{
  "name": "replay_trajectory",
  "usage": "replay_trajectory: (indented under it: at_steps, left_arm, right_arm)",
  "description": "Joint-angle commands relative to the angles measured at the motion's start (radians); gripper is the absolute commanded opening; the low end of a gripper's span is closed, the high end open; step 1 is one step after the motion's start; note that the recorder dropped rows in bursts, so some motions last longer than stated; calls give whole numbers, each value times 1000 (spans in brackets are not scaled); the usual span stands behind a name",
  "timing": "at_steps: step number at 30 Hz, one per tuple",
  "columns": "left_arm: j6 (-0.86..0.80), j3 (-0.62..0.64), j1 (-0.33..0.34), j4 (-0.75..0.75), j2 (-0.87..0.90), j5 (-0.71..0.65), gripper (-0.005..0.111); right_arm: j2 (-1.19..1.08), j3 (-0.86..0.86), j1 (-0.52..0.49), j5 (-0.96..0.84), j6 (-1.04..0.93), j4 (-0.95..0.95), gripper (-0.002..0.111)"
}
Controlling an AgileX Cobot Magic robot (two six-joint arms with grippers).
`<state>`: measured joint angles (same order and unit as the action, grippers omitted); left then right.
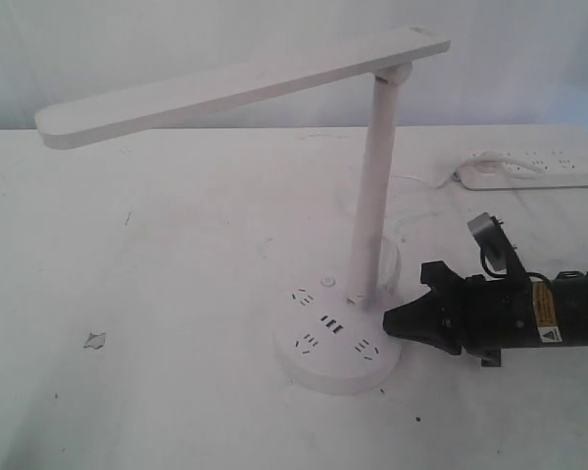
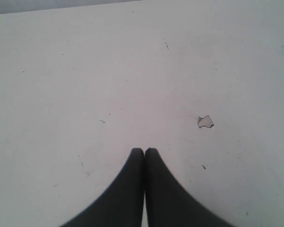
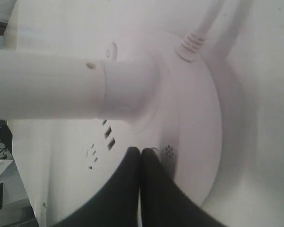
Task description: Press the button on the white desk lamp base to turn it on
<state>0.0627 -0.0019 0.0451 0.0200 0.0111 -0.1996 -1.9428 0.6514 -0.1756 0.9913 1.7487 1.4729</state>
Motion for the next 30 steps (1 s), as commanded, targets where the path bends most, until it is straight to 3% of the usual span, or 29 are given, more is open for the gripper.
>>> replay_trajectory:
  at_steps: [1,11,18,22,28,30]
  left_arm:
    - [0,2,2,-4,1,3,0]
    - [0,2,2,-4,1,3,0]
    - [0,2,2,-4,1,3,0]
    - [0,2,2,-4,1,3,0]
    - [0,2,2,-4,1,3,0]
    - [0,2,2,-4,1,3,0]
  right_arm:
    - [-9,10,-2,67,-74,-28,0]
    - [29,36,-20,151,-122,-83,0]
    - [570,-113,-57,147,-254,32,0]
    - [945,-156,-57,-85,11,150,0]
    - [1129,-154,-57,-108,-10,139,0]
    - [1217,-150,-57,-188,-3,137,0]
